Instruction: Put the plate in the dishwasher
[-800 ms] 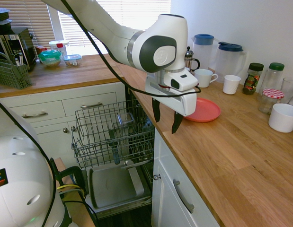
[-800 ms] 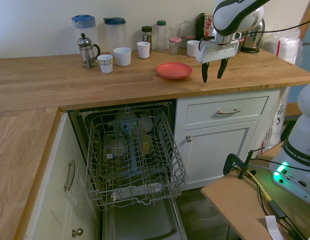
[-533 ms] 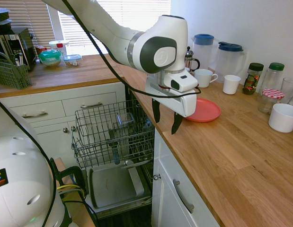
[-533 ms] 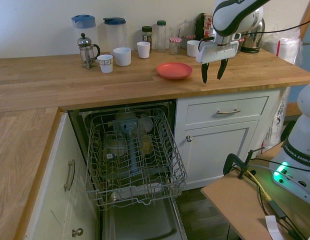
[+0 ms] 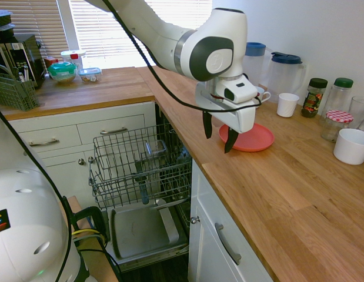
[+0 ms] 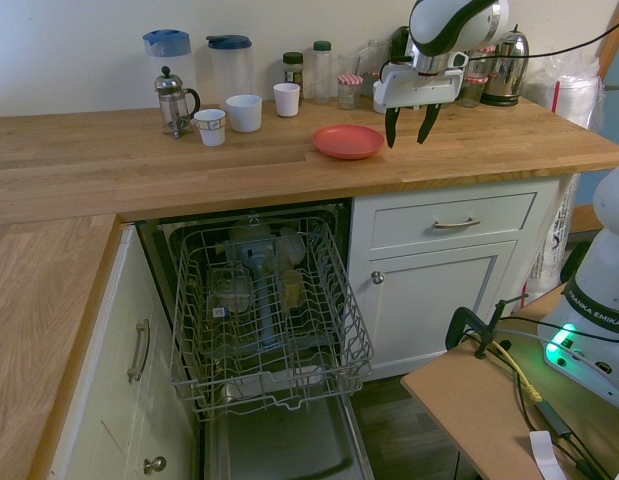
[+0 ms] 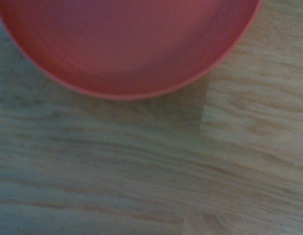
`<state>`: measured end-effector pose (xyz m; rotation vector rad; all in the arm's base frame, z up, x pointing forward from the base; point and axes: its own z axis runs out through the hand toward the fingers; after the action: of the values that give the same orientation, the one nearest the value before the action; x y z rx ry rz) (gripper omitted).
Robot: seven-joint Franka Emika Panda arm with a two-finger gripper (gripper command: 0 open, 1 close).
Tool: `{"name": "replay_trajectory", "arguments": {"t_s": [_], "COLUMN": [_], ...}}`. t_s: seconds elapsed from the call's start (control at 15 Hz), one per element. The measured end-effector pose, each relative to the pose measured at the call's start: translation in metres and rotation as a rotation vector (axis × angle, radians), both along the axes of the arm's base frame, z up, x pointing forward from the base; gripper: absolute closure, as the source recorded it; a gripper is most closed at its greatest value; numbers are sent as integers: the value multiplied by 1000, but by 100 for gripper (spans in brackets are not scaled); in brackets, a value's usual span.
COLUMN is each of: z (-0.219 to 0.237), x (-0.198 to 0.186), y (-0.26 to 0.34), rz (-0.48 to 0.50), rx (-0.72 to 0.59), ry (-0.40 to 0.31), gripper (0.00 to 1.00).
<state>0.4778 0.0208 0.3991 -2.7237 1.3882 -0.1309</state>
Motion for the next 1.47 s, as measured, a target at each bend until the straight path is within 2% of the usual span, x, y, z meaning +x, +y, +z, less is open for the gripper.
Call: {"name": "replay_trajectory", "arguments": {"t_s": [0.33,0.67,0.93,1.0,1.47], "z": [1,-29,-50,-52,-61], "x": [55,117,141,144,148], "y": [-17,-45,-54,-55,-58], "rz": [-118,-250,-298,-307,-302], "rx": [62,103,132,141,182], "ry": [-48,-28,-22,-22,-21], "gripper": [0,0,0,100,100]}}
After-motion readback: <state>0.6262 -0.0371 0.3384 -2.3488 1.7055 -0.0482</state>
